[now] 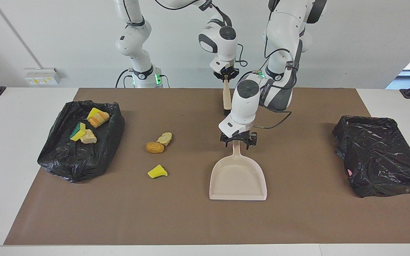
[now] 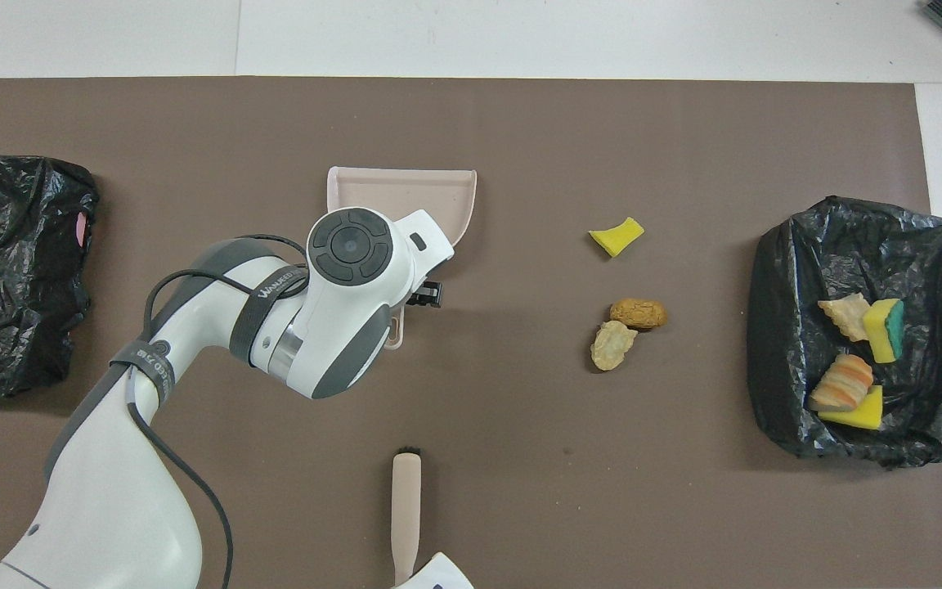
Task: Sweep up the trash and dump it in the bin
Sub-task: 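Grasp the dustpan handle with the left gripper while the right gripper reaches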
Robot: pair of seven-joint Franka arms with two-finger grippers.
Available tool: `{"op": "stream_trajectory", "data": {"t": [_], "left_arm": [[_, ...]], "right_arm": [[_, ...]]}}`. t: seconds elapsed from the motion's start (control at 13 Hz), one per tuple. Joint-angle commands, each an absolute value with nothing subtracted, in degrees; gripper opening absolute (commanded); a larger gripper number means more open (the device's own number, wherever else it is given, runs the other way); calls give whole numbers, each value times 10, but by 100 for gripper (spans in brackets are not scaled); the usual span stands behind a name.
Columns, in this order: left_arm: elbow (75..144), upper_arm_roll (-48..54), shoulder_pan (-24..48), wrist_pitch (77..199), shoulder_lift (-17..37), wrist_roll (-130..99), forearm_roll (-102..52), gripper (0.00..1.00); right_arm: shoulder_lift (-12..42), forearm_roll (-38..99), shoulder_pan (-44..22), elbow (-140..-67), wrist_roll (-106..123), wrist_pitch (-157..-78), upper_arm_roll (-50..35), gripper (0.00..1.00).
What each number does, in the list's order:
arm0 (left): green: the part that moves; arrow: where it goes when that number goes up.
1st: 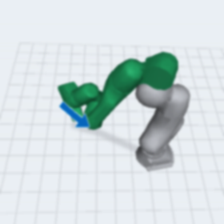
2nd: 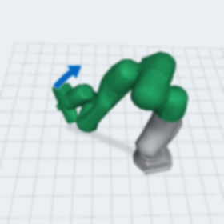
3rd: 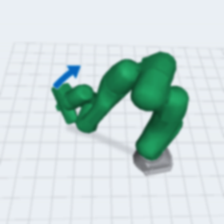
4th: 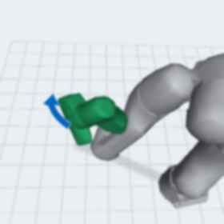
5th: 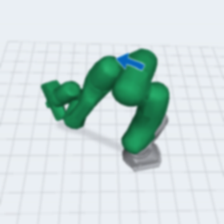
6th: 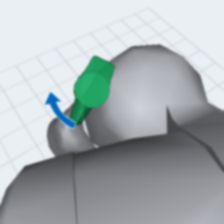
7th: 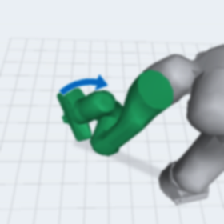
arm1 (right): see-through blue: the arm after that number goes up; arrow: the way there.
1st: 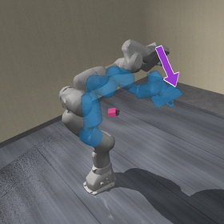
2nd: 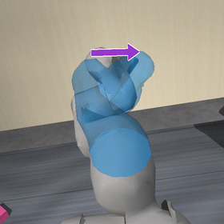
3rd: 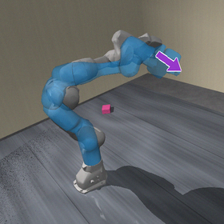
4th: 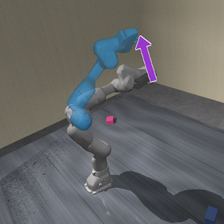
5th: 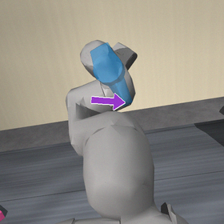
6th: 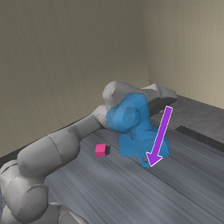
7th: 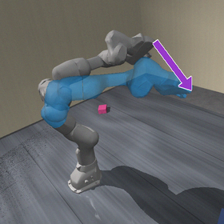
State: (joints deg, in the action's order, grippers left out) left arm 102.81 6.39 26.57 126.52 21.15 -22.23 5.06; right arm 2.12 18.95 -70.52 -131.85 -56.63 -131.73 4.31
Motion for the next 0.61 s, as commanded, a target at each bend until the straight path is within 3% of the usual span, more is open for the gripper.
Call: {"op": "stream_trajectory", "data": {"t": [0.0,0.15,0.46,0.54], "left_arm": [[1031,56,271,1281,209,-234,66,72],[1030,56,271,1281,209,-234,66,55],[1030,56,268,1275,209,-230,91,10],[1030,56,267,1273,207,-228,92,5]], "right_arm": [[24,193,-697,-1306,-569,-1302,41,0],[18,186,-697,-1296,-571,-1258,45,0],[-17,147,-675,-1292,-581,-1203,47,0],[-34,126,-660,-1295,-581,-1181,46,0]]}}
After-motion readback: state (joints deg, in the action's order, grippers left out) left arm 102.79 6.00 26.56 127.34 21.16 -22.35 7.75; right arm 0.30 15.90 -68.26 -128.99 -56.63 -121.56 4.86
